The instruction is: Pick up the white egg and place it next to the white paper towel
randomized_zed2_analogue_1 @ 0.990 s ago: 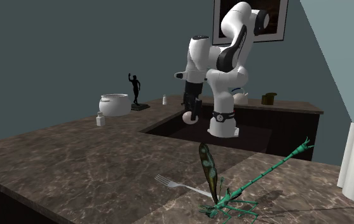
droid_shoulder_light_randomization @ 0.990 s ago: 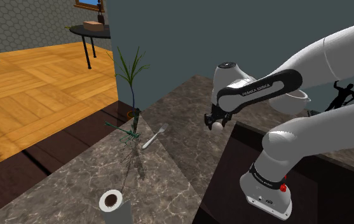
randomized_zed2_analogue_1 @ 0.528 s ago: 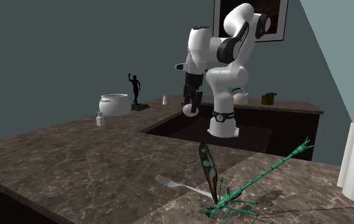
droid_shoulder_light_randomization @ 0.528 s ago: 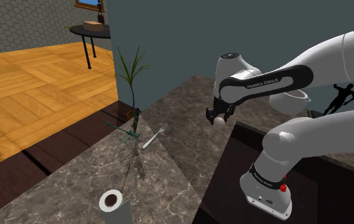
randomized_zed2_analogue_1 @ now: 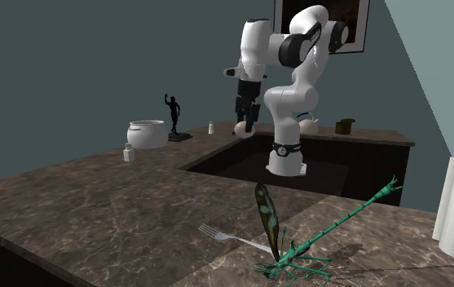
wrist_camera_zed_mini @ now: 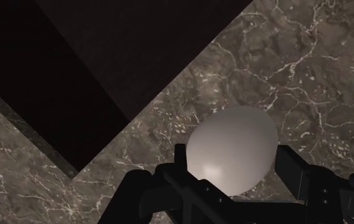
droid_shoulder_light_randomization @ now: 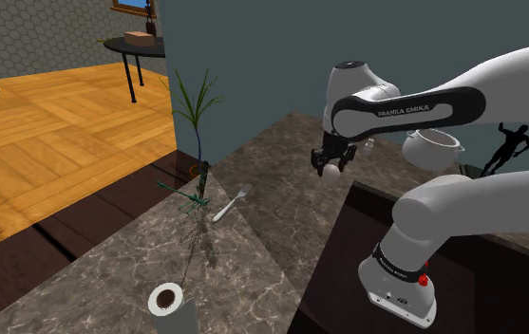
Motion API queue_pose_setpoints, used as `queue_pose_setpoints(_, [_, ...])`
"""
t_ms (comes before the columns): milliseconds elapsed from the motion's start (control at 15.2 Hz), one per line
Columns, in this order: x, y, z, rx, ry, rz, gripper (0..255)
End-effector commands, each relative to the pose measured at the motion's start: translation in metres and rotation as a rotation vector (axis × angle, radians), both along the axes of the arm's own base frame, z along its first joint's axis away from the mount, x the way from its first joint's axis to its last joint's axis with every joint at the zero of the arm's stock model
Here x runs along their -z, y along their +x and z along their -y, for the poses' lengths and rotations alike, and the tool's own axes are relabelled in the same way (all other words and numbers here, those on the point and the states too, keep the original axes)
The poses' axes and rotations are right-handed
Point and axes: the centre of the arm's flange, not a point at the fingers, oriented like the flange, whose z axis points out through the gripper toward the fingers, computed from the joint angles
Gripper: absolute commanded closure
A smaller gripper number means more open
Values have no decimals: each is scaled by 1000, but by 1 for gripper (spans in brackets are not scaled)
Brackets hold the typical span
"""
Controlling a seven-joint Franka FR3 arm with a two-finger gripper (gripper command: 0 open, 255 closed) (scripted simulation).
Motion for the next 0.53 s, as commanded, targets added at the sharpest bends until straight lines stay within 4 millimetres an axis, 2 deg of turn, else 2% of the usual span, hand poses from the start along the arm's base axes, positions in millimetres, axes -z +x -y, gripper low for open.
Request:
queue_pose_setpoints(0, [-11,0,-1,0,0,0,255])
queue_pose_setpoints(462, [-47,0,-1,0,0,0,255])
